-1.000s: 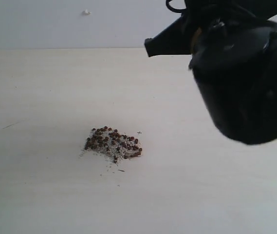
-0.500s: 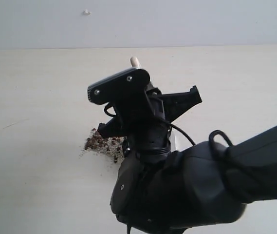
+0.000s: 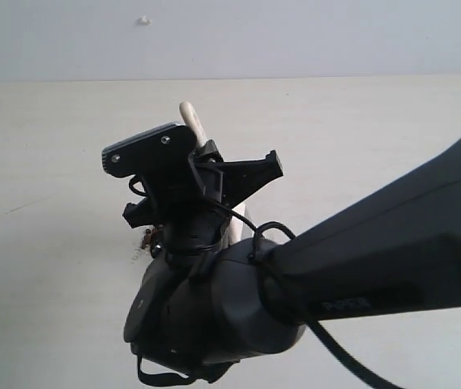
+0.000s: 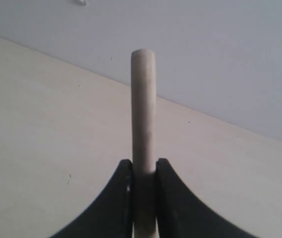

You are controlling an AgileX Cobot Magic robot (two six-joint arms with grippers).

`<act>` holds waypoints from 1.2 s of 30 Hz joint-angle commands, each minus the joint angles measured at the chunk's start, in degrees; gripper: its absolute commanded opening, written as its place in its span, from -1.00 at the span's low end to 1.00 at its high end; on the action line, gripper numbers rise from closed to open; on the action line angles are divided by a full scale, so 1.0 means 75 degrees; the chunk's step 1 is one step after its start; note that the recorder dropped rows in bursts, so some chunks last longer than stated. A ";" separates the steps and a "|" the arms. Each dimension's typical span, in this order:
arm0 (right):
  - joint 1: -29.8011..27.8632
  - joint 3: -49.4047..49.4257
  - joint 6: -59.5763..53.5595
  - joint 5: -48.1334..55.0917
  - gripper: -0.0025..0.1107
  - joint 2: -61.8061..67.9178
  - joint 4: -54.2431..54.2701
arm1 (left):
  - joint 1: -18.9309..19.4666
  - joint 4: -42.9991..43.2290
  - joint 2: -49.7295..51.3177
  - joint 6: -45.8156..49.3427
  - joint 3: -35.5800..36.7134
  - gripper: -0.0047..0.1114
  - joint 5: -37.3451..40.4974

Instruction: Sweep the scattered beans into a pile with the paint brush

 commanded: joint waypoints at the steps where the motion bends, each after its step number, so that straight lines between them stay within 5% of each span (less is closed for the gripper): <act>1: 0.0012 -0.0446 0.0062 0.0121 -0.96 0.0175 -0.0120 | 0.0022 -0.0031 -0.0049 0.0007 -0.0001 -0.92 -0.0004; 19: 0.0012 -0.1443 0.0038 0.0121 -0.96 0.0260 -0.0120 | 0.0022 -0.0031 -0.0049 0.0007 -0.0001 -0.92 -0.0004; 25: 0.0012 -0.1443 -0.2100 0.0121 -0.96 -0.0045 -0.0120 | 0.0022 -0.0031 -0.0049 0.0007 -0.0001 -0.92 -0.0004; 36: 0.0104 -0.1443 -0.1354 0.0121 -0.96 0.0818 0.0064 | 0.0022 -0.0031 -0.0049 0.0007 -0.0001 -0.92 -0.0004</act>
